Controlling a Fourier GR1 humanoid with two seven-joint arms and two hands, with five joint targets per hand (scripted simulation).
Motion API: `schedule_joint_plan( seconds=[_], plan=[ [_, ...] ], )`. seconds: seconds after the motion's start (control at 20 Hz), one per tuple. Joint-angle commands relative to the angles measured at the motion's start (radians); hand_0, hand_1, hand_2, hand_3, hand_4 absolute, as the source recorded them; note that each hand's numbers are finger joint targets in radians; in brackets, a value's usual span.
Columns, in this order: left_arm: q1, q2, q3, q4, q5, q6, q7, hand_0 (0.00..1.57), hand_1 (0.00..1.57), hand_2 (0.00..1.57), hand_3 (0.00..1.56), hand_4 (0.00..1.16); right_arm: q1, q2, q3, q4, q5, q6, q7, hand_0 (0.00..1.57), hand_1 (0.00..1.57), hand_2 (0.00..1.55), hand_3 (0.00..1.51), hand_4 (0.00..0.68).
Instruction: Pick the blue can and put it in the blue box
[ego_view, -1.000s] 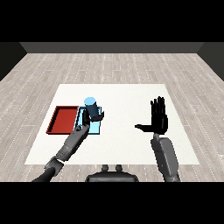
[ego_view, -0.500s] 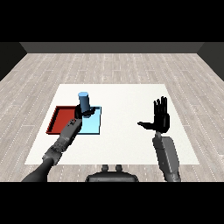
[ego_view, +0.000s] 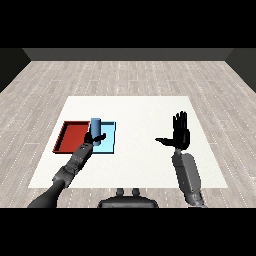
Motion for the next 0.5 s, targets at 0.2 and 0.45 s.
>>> schedule_joint_plan(
  seconds=[0.2,0.45],
  plan=[
    [0.014,-0.006,0.023,0.102,0.0,-0.124,0.059,1.35,1.35,1.24,0.4,0.61,-0.002,0.005,-0.023,0.073,-0.012,0.066,-0.072,0.0,0.0,0.0,0.0,0.0],
    [0.018,-0.004,-0.059,0.115,-0.102,-0.007,0.028,0.0,0.0,0.0,0.0,0.1,0.044,0.012,-0.024,0.031,-0.022,0.077,-0.076,0.0,0.0,0.0,0.0,0.0]
  ],
)
